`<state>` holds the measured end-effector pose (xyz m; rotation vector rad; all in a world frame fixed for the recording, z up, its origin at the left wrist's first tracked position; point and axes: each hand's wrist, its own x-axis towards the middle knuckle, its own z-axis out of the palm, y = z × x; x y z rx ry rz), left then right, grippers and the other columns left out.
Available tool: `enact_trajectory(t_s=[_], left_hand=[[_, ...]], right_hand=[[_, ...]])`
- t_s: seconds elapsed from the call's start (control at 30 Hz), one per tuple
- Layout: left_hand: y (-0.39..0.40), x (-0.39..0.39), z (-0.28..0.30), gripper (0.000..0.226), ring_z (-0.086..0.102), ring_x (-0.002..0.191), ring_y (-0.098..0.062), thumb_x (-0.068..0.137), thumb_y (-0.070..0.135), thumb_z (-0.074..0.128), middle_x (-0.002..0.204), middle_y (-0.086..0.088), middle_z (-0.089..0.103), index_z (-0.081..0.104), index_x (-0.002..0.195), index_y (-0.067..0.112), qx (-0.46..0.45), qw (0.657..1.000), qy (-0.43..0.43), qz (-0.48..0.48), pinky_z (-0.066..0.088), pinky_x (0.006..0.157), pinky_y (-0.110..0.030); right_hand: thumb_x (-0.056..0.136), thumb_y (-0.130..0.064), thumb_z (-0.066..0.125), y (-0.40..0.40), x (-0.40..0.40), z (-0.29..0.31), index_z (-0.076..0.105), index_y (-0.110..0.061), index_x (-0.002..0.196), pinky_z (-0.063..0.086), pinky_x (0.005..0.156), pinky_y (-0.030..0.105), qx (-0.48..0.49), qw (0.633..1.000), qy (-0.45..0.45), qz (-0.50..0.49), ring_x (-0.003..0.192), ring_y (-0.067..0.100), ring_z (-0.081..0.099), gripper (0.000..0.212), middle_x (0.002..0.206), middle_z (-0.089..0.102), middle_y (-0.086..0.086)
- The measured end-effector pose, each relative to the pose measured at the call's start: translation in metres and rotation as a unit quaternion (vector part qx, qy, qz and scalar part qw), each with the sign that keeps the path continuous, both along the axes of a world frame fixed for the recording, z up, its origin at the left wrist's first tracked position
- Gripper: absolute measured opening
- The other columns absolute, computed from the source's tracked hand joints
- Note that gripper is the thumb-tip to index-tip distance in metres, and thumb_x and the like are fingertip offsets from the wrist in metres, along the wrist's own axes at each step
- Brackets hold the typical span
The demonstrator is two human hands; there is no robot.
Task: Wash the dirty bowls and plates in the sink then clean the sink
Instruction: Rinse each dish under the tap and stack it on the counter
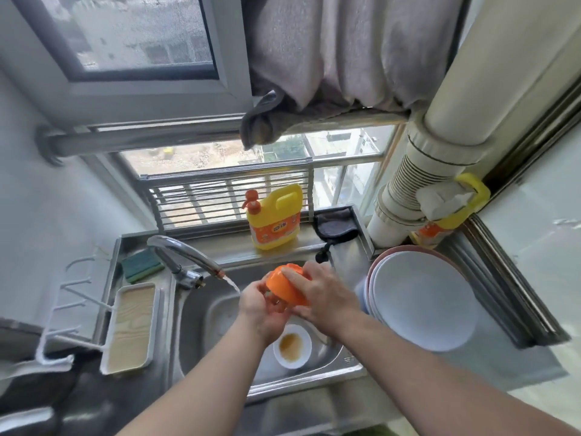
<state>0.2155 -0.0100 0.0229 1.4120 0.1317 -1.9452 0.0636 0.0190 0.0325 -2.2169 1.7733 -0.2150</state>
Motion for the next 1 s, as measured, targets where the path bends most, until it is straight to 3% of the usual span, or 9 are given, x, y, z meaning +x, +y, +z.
enact_trajectory(t_s=[0.1, 0.17, 0.27, 0.37, 0.47, 0.57, 0.7, 0.87, 1.0], left_hand=[[-0.002, -0.011, -0.009, 0.060, 0.065, 0.121, -0.038, 0.109, 0.049, 0.030, 0.128, -0.022, 0.071, 0.061, 0.137, 0.007, -0.029, 1.000, 0.003, -0.005, 0.046, 0.111, -0.048], [-0.001, -0.018, -0.010, 0.062, 0.065, 0.121, -0.038, 0.110, 0.051, 0.031, 0.127, -0.023, 0.071, 0.059, 0.138, 0.004, -0.032, 0.999, -0.014, -0.009, 0.051, 0.103, -0.046], [0.004, -0.026, -0.012, 0.055, 0.065, 0.108, -0.028, 0.109, 0.055, 0.038, 0.117, -0.012, 0.073, 0.064, 0.134, 0.013, -0.064, 0.995, -0.082, -0.005, 0.051, 0.085, -0.038], [0.010, -0.053, -0.005, 0.049, 0.064, 0.098, -0.024, 0.110, 0.059, 0.035, 0.109, -0.007, 0.073, 0.066, 0.120, 0.022, -0.129, 0.977, -0.156, -0.064, 0.049, 0.083, -0.036], [0.016, -0.105, 0.005, 0.025, 0.065, 0.089, -0.024, 0.111, 0.047, 0.041, 0.106, -0.006, 0.070, 0.057, 0.117, 0.029, -0.227, 0.916, -0.266, -0.197, 0.053, 0.075, -0.037], [0.024, -0.157, 0.005, 0.026, 0.071, 0.089, -0.025, 0.107, 0.031, 0.053, 0.108, -0.006, 0.069, 0.053, 0.133, 0.033, -0.305, 0.817, -0.332, -0.359, 0.064, 0.082, -0.045], [0.034, -0.207, -0.001, 0.050, 0.076, 0.084, -0.021, 0.102, 0.026, 0.059, 0.103, 0.000, 0.069, 0.045, 0.150, 0.032, -0.314, 0.765, -0.338, -0.449, 0.065, 0.082, -0.045], [0.043, -0.231, -0.021, 0.043, 0.076, 0.080, -0.018, 0.101, 0.029, 0.062, 0.100, 0.000, 0.071, 0.047, 0.141, 0.036, -0.318, 0.753, -0.334, -0.470, 0.064, 0.084, -0.045], [0.046, -0.231, -0.034, 0.037, 0.076, 0.081, -0.018, 0.101, 0.023, 0.063, 0.098, 0.000, 0.077, 0.056, 0.137, 0.028, -0.288, 0.811, -0.289, -0.420, 0.065, 0.084, -0.043]], right_hand=[[0.078, -0.041, 0.085, -0.002, -0.012, -0.006, 0.048, -0.042, 0.145, 0.059, 0.075, 0.050, -0.084, 0.994, 0.027, 0.070, 0.109, 0.035, 0.054, 0.077, 0.120, 0.054, 0.004], [0.067, -0.037, 0.093, -0.001, -0.019, -0.011, 0.059, -0.036, 0.138, 0.059, 0.067, 0.045, -0.139, 0.986, 0.010, 0.088, 0.101, 0.036, 0.061, 0.079, 0.115, 0.060, 0.004], [0.080, -0.036, 0.084, 0.001, -0.032, -0.014, 0.055, -0.033, 0.146, 0.056, 0.093, 0.049, -0.087, 0.990, -0.083, 0.067, 0.112, 0.036, 0.058, 0.073, 0.127, 0.059, 0.007], [0.105, -0.039, 0.058, 0.009, -0.054, -0.010, 0.047, -0.027, 0.155, 0.043, 0.110, 0.039, 0.007, 0.960, -0.261, -0.103, 0.126, 0.027, 0.055, 0.053, 0.139, 0.059, 0.006], [0.111, -0.043, 0.039, 0.019, -0.096, -0.005, 0.054, -0.024, 0.149, 0.042, 0.102, 0.031, 0.052, 0.882, -0.351, -0.311, 0.128, 0.027, 0.058, 0.045, 0.139, 0.064, 0.007], [0.111, -0.046, 0.032, 0.035, -0.155, -0.008, 0.061, -0.020, 0.135, 0.050, 0.100, 0.046, 0.056, 0.849, -0.318, -0.418, 0.115, 0.035, 0.063, 0.045, 0.125, 0.069, 0.011], [0.112, -0.043, 0.028, 0.061, -0.215, -0.005, 0.044, -0.028, 0.151, 0.051, 0.098, 0.048, 0.072, 0.895, -0.185, -0.400, 0.117, 0.033, 0.063, 0.045, 0.133, 0.066, 0.008], [0.112, -0.039, 0.031, 0.075, -0.250, -0.011, 0.036, -0.031, 0.158, 0.050, 0.097, 0.043, 0.117, 0.918, -0.112, -0.362, 0.121, 0.032, 0.061, 0.047, 0.138, 0.065, 0.009], [0.111, -0.040, 0.037, 0.075, -0.259, -0.001, 0.044, -0.027, 0.150, 0.049, 0.094, 0.044, 0.121, 0.923, -0.112, -0.347, 0.121, 0.033, 0.061, 0.042, 0.139, 0.063, 0.009]])
